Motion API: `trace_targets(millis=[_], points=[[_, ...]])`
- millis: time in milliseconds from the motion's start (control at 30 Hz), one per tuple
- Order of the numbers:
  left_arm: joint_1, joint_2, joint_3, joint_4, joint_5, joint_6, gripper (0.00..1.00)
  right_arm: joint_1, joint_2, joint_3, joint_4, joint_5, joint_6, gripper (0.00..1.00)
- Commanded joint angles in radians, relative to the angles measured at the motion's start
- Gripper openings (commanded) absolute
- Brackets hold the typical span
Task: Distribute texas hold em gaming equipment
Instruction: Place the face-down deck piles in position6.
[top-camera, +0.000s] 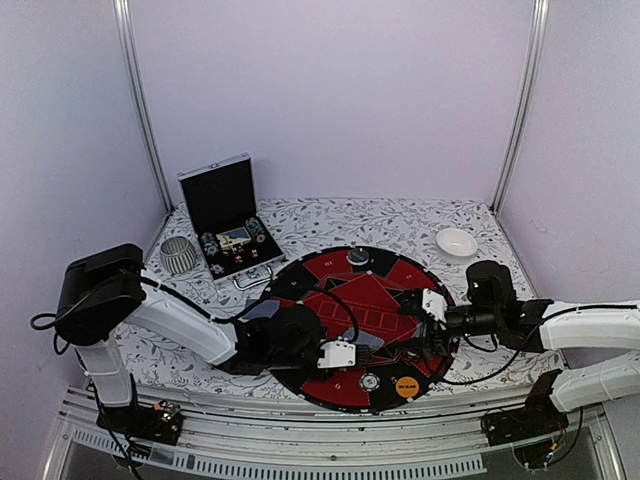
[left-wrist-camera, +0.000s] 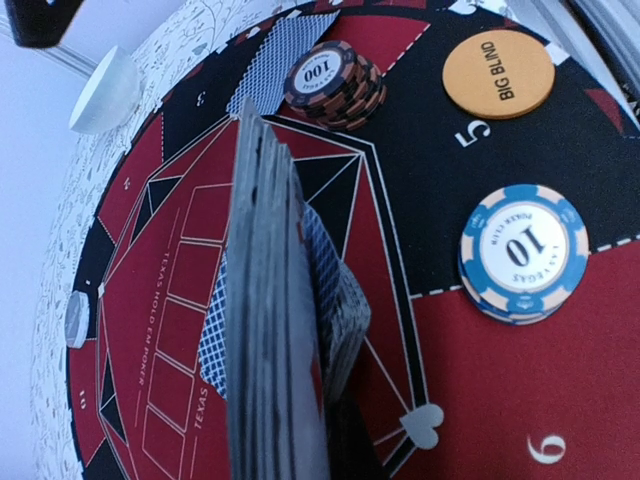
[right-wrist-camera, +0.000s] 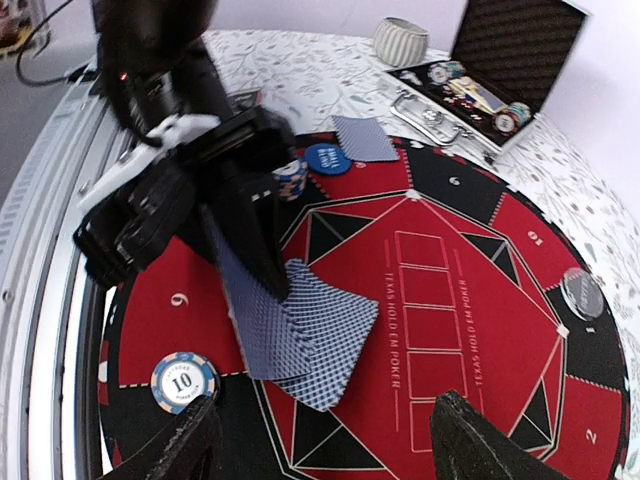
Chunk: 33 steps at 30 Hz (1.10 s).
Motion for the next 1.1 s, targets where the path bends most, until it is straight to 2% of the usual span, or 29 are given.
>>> trace_targets(millis=[0, 100, 233, 367, 533, 633, 700, 867, 1067], points=[[0.008, 0.003, -0.032, -0.036, 0.083, -0.014, 0.0, 0.082, 0.089, 0.007, 0.046, 0.006, -0.302, 0.73], [0.012, -0.004, -0.046, -0.022, 0.089, -0.015, 0.0, 0.116, 0.16, 0.042, 0.063, -0.007, -0.36, 0.71], [0.015, -0.007, -0.05, -0.018, 0.097, -0.021, 0.0, 0.138, 0.25, 0.051, 0.145, -0.011, -0.397, 0.62], [0.014, -0.012, -0.058, -0.013, 0.106, -0.027, 0.0, 0.156, 0.33, 0.05, 0.275, 0.003, -0.362, 0.47], [0.016, -0.018, -0.068, -0.009, 0.104, -0.026, 0.0, 0.159, 0.388, 0.061, 0.317, 0.034, -0.358, 0.31], [0.016, -0.018, -0.068, -0.013, 0.108, -0.028, 0.0, 0.159, 0.382, 0.056, 0.338, 0.028, -0.341, 0.12], [0.015, -0.017, -0.068, -0.02, 0.107, -0.032, 0.0, 0.159, 0.376, 0.051, 0.339, 0.023, -0.337, 0.04], [0.008, -0.044, -0.089, -0.048, 0.09, -0.065, 0.0, 0.237, 0.38, 0.037, 0.308, 0.136, -0.363, 0.02], [-0.021, -0.129, -0.154, -0.056, 0.036, -0.099, 0.0, 0.303, 0.386, 0.0, 0.384, 0.206, -0.389, 0.02]])
